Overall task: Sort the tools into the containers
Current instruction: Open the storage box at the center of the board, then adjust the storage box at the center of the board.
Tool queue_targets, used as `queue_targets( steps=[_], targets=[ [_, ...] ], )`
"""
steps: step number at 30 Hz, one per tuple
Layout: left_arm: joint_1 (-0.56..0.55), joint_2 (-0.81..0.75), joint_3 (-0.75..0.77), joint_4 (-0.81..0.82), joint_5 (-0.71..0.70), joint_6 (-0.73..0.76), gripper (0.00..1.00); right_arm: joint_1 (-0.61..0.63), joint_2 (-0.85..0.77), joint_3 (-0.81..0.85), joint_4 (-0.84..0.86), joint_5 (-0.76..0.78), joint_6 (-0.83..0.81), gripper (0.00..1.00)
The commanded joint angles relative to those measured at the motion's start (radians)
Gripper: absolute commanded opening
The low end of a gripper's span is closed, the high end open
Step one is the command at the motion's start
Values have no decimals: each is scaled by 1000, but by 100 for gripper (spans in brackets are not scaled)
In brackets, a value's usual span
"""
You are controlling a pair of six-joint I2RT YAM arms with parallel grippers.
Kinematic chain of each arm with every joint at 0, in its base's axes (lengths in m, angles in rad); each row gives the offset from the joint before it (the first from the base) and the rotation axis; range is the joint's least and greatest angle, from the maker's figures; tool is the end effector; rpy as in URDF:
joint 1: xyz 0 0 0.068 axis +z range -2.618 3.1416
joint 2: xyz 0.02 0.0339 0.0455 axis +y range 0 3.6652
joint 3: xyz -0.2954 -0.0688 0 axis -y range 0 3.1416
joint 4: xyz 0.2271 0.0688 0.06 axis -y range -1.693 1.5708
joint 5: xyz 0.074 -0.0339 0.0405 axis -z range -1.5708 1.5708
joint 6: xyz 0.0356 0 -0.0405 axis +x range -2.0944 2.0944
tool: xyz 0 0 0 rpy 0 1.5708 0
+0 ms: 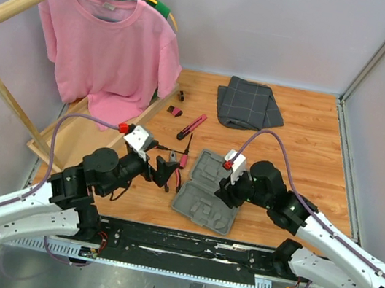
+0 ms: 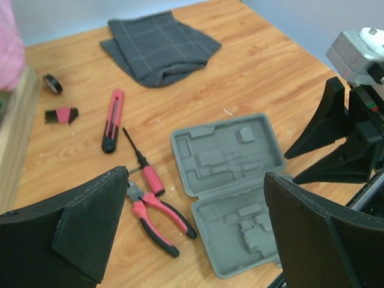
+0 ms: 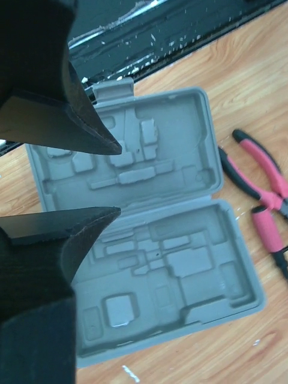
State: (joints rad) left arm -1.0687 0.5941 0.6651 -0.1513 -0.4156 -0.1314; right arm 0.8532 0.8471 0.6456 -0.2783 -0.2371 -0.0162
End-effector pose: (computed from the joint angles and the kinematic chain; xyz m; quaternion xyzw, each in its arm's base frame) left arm 0.0625 -0.0840 0.3463 0.2000 0.7048 -0.2496 0.6333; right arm 0.0958 0.1225 0.2981 -0.4131 0.7441 0.3018 0.4296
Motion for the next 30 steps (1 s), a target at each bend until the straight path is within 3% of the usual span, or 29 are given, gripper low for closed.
queue_targets(
  steps=[1, 5, 17, 21, 26, 28, 30],
  targets=[
    [2, 61, 44, -84, 1, -148, 99, 17, 3, -37, 13, 141, 87, 43],
    [2, 119, 67, -124, 111, -274, 99, 17, 37, -42, 13, 236, 132, 45],
    [4, 164, 68, -258, 85, -622, 99, 17, 91, -80, 43, 226, 177, 57],
    [11, 138, 75, -249, 104, -631, 99, 15, 112, -77, 28, 251, 230, 62],
    [131, 189, 105, -233, 291, -523, 99, 16, 170, -32, -24, 265, 261, 65],
    [176, 218, 107, -248, 284, -520, 99, 15, 203, -11, -44, 262, 233, 66],
    [202, 264, 134, -313, 187, -543, 99, 15, 238, 6, -63, 263, 203, 66]
  ],
)
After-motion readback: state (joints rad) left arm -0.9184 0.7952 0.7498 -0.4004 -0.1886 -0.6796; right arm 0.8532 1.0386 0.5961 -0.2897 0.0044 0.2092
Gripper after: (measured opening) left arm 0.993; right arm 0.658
